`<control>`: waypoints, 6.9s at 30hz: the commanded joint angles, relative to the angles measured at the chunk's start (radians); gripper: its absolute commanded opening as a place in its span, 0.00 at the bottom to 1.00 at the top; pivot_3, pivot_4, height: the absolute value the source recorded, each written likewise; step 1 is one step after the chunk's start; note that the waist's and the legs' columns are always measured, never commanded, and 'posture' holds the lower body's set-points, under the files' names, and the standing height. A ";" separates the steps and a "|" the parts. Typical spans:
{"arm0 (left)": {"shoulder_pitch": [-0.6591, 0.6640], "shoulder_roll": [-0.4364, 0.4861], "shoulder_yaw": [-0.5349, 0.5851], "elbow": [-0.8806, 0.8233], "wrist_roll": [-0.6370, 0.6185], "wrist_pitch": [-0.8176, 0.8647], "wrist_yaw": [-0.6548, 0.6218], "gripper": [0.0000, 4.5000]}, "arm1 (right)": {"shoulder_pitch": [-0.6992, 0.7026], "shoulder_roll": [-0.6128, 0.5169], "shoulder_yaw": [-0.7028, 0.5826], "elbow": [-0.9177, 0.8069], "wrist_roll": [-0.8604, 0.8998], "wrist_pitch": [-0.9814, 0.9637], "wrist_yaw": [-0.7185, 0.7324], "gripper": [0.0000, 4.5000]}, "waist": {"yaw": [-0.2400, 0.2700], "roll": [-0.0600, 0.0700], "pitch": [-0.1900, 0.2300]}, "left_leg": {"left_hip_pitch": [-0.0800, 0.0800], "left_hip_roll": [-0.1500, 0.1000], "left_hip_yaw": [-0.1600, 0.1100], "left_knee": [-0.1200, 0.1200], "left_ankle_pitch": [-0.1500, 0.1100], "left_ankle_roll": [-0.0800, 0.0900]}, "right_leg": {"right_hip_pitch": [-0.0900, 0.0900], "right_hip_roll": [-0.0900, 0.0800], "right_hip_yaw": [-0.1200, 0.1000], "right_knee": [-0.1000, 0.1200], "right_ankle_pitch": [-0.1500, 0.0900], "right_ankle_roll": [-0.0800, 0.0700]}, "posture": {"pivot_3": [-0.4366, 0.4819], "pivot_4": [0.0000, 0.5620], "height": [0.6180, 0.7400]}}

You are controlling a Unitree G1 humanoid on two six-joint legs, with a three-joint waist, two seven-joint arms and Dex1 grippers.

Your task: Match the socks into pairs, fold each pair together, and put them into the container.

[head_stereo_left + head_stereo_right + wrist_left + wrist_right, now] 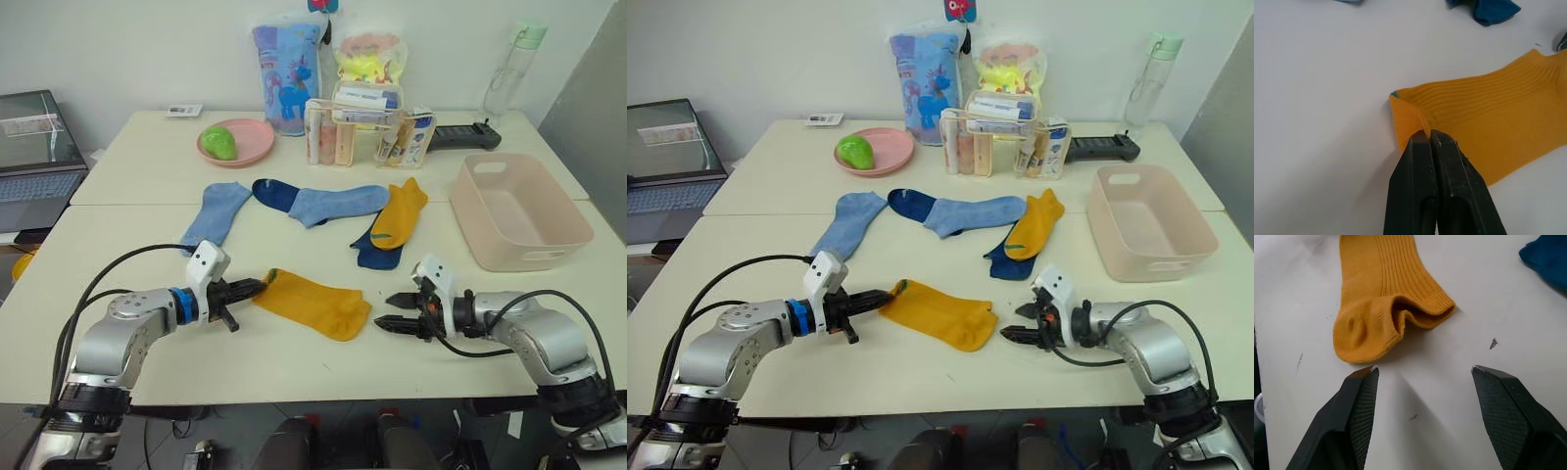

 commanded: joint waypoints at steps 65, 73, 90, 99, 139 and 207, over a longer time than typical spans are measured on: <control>0.316 -0.335 0.009 -0.464 -0.079 0.145 0.391 0.05 | 0.012 -0.191 -0.048 0.042 0.084 -0.034 0.038 0.00 | 0.008 0.000 0.000 | 0.000 0.001 0.001 0.001 -0.001 0.001 | 0.001 0.000 0.000 0.000 0.000 0.000 | 0.48 0.27 1.00; 0.267 -0.261 0.095 -0.447 -0.121 0.141 0.340 0.56 | 0.039 -0.205 -0.127 0.004 0.085 -0.114 0.038 0.56 | 0.009 0.000 0.000 | 0.000 0.001 0.001 0.001 -0.001 0.001 | 0.001 0.000 0.000 0.000 0.000 0.000 | 0.48 0.27 1.00; 0.084 -0.116 -0.180 -0.250 0.092 -0.190 0.017 0.01 | -0.013 -0.005 0.080 0.052 -0.112 -0.531 0.043 0.03 | 0.001 0.000 0.000 | 0.000 0.000 0.001 0.000 0.000 0.001 | 0.001 0.000 0.000 -0.001 0.000 0.000 | 0.48 0.27 1.00; 0.078 -0.142 -0.210 -0.073 0.213 -0.304 0.052 0.00 | 0.083 -0.027 0.119 0.180 -0.253 -0.720 0.031 0.01 | 0.001 0.000 0.000 | 0.001 0.000 0.001 0.001 -0.001 0.001 | 0.001 0.000 0.000 0.000 0.000 0.000 | 0.48 0.27 1.00; 0.120 -0.151 0.157 -0.222 -0.098 -0.088 0.160 0.26 | 0.196 -0.072 -0.271 0.042 -0.032 -0.657 -0.101 0.19 | 0.005 0.000 0.000 | 0.001 0.001 0.001 0.001 -0.001 0.001 | 0.002 0.001 0.000 0.001 0.000 0.000 | 0.48 0.27 1.00; -0.044 -0.124 -0.034 -0.370 -0.115 0.020 0.107 1.00 | -0.288 0.038 0.030 0.493 -0.442 -0.834 -0.063 0.01 | -0.006 0.001 0.000 | 0.001 0.001 0.002 0.001 0.000 0.000 | 0.000 0.001 0.002 0.001 0.000 0.000 | 0.48 0.27 1.00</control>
